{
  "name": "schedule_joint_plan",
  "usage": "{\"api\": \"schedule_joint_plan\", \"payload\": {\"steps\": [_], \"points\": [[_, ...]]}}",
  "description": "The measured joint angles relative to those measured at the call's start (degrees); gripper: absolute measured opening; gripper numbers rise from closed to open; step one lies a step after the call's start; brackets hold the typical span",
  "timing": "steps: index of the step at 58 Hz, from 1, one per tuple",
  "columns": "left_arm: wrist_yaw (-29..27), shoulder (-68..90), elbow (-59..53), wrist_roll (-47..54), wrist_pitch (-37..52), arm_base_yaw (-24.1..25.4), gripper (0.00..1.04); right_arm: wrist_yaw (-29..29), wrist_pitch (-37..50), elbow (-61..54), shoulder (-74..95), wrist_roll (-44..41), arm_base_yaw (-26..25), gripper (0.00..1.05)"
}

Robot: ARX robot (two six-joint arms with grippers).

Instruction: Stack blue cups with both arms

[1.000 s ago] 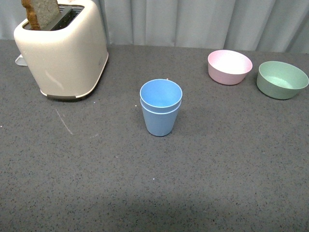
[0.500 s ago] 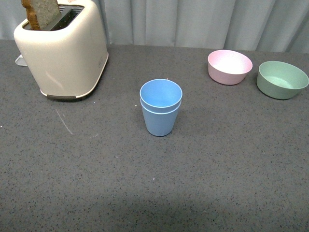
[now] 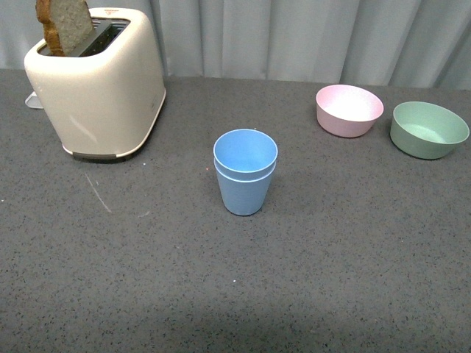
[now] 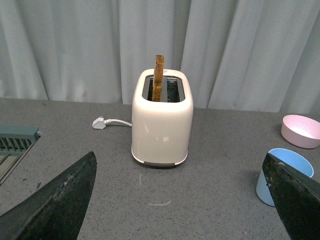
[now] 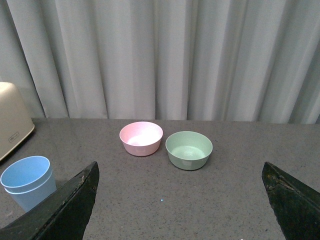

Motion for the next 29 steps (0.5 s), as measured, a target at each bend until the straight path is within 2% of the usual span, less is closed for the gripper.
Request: {"api": "schedule_joint_plan", "payload": {"steps": [29], "points": [[0.00, 0.00, 0.00, 0.00, 0.00, 0.02, 0.98, 0.00, 0.00, 0.02, 0.02, 0.00, 0.00, 0.95]]}}
